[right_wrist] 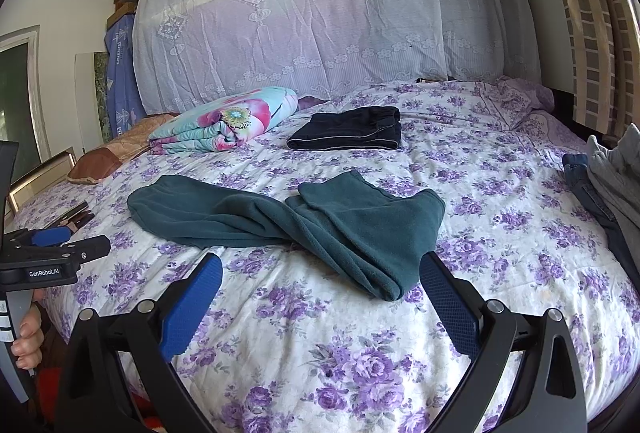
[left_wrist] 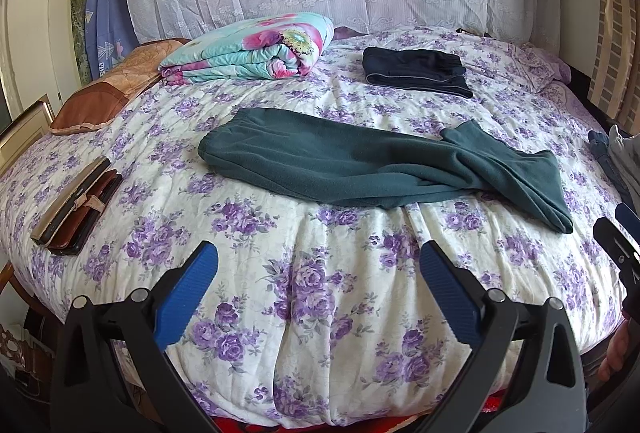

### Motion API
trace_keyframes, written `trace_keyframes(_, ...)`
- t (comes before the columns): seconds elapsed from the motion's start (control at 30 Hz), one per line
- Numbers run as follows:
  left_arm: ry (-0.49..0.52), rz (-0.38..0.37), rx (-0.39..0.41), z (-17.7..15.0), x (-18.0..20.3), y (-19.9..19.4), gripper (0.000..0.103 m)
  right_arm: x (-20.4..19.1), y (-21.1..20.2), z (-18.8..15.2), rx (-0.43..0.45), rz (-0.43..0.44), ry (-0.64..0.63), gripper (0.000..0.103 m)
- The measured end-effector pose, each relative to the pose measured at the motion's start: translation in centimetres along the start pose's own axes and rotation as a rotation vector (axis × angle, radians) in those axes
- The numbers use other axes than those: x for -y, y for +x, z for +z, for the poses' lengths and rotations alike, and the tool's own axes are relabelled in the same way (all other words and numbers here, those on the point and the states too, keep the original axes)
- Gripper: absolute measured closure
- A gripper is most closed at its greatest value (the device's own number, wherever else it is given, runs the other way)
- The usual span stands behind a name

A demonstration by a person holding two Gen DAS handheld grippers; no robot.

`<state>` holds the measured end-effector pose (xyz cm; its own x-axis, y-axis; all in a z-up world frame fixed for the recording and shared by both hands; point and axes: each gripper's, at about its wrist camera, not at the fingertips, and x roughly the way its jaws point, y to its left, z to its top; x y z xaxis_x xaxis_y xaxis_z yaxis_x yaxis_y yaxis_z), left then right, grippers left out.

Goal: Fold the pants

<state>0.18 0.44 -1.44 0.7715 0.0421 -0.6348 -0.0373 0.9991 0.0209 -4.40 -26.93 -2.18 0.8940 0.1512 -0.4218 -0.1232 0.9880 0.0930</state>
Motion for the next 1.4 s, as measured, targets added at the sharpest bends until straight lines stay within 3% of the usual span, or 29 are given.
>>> trace_keyframes(0.7,-0.015,-0.004,-0.031,-0.3,-0.9,1.0,0.005,1.0,0.4,-0.5,-0.024,-0.007,0.014,0.004)
trace_keyframes(0.9,-0.117,-0.022,-0.087,-0.6,-3.8,2.9,0.005,2.7,1.1,-1.3,-0.058,-0.034,0.023,0.004)
trace_keyframes(1.07,-0.195,0.006,-0.109,-0.6,-7.7,4.8,0.005,6.3,1.6,-1.7,-0.085,-0.059,0.098,0.004)
trace_keyframes(1.2,-0.285,-0.044,-0.131,-0.5,-10.8,6.2,0.005,8.7,1.2,-1.3,-0.061,-0.063,0.159,0.004)
trace_keyframes(1.4,-0.329,0.002,-0.131,0.5,-12.6,7.8,0.005,9.7,2.5,-0.4,-0.082,-0.077,0.175,0.004)
